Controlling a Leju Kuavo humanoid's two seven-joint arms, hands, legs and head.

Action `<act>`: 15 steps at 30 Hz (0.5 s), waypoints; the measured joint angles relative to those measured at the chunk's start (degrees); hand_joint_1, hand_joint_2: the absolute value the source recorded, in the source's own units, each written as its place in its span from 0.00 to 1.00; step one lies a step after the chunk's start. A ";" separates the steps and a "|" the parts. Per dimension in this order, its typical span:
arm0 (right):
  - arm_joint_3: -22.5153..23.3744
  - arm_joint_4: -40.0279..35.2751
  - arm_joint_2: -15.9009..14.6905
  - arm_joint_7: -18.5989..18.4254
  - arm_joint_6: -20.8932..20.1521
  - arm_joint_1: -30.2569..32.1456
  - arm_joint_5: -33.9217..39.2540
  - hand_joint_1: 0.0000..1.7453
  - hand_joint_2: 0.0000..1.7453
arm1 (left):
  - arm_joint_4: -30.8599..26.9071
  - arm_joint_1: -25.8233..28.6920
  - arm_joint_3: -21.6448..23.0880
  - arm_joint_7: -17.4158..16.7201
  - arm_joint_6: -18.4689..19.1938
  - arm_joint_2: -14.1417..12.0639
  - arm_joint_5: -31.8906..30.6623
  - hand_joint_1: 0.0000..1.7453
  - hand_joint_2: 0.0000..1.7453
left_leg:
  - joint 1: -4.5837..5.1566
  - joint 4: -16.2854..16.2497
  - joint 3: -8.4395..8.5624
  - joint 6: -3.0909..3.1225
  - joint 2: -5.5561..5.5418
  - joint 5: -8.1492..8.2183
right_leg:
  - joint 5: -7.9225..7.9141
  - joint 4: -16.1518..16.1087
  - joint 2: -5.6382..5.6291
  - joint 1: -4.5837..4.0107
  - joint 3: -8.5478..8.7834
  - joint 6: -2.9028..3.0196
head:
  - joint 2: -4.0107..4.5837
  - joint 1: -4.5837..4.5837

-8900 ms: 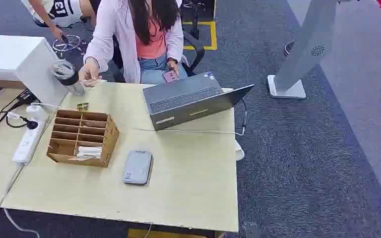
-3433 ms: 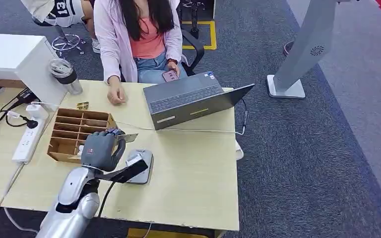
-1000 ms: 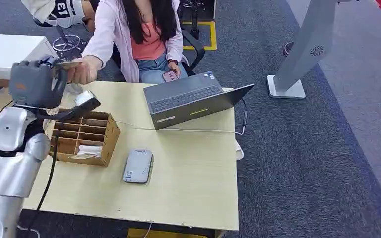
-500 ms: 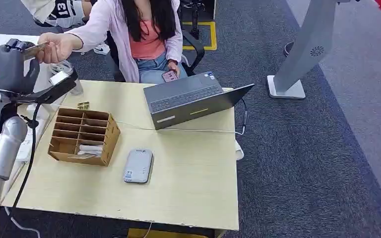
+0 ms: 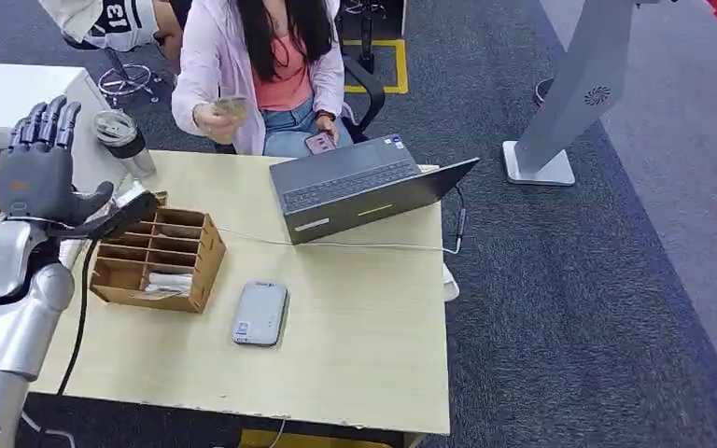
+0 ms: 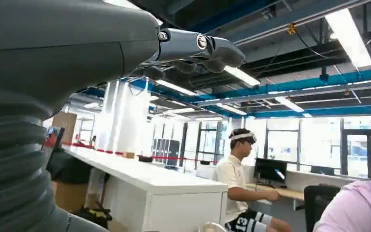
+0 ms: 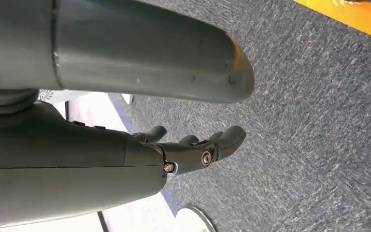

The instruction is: Pass the card to the sensor for recognition and then transmit it.

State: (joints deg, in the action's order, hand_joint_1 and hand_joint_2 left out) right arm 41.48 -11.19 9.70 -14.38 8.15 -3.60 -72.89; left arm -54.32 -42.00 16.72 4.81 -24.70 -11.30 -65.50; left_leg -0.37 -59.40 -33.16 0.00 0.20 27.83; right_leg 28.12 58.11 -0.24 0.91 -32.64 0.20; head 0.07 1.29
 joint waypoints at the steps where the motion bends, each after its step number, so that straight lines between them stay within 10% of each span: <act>1: 0.04 0.00 0.02 -0.08 0.13 0.04 0.00 0.00 0.00 | -2.08 1.96 -0.17 0.13 -0.07 0.17 0.13 0.00 1.00 | 0.03 0.00 0.01 0.04 0.02 0.03 | 0.00 0.00 -0.01 0.00 0.00 -0.01 | 0.00 0.00; 15: 2.43 0.00 0.28 -0.33 2.08 0.41 1.33 0.00 0.00 | -26.51 32.61 0.09 0.59 -1.03 1.94 -1.36 0.00 1.00 | 0.06 0.01 -0.06 0.13 0.12 0.17 | 0.08 -0.07 -0.09 0.01 -0.10 -0.06 | 0.00 0.04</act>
State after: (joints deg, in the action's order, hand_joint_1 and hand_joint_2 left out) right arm 43.91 -11.19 9.99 -14.71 10.23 -3.19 -71.56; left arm -80.83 -9.39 16.81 5.40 -25.73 -9.35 -66.86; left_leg -0.31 -59.40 -33.22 0.14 0.32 28.00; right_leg 28.20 58.04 -0.34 0.92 -32.74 0.14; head 0.07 1.33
